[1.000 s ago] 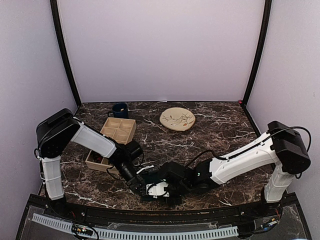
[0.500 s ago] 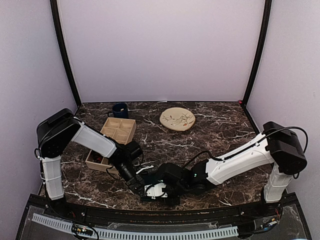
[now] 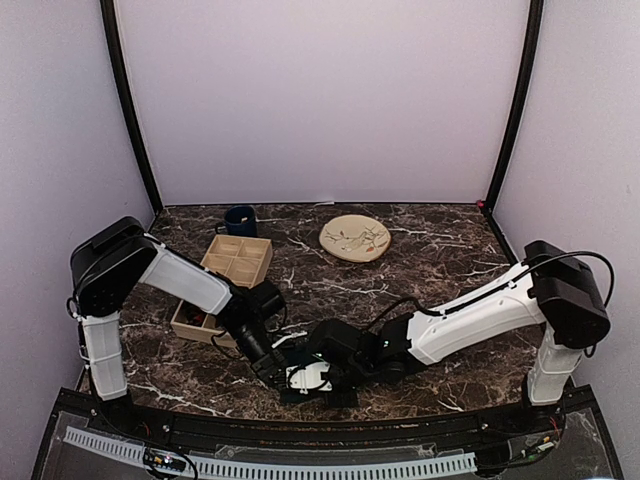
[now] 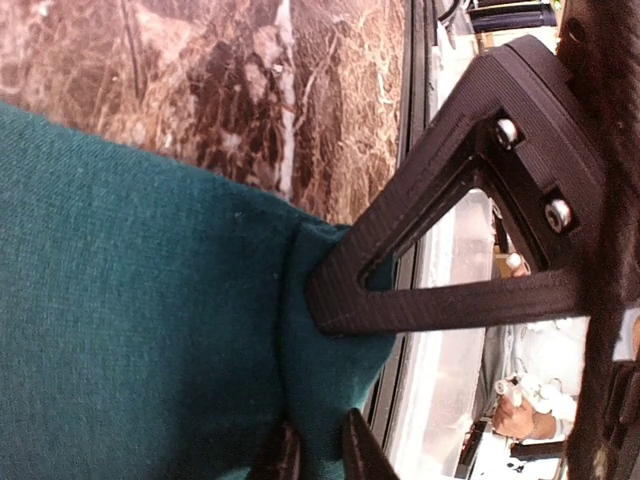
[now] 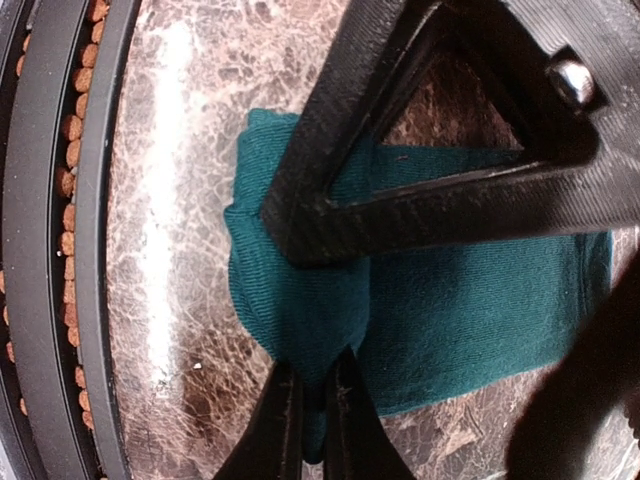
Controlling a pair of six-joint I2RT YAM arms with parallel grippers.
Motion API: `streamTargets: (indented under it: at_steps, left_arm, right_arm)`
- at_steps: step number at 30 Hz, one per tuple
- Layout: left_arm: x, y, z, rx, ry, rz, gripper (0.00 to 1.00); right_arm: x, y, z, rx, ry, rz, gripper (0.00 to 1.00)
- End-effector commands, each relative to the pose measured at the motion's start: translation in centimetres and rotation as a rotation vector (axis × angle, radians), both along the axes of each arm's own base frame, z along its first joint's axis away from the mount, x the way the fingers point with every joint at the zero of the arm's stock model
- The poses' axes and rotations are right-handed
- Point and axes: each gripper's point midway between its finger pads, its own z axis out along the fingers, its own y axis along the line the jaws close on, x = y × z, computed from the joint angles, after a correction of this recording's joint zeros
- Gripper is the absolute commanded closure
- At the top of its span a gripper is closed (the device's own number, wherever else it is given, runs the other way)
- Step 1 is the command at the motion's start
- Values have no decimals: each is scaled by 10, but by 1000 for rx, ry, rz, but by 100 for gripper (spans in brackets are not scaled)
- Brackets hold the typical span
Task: Roll the socks
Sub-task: Roll the sock at the center of the board.
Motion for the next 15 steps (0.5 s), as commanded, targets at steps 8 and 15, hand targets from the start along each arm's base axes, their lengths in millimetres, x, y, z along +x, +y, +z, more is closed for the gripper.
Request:
streamTargets:
  at_steps: [8, 15]
  left_arm:
    - [33, 13, 0, 132, -213, 83, 71]
    - [43, 13, 16, 111, -239, 115, 68]
  right_arm:
    - [-3, -22, -32, -116, 69, -38, 100]
    - [5, -22, -36, -136, 73, -92, 100]
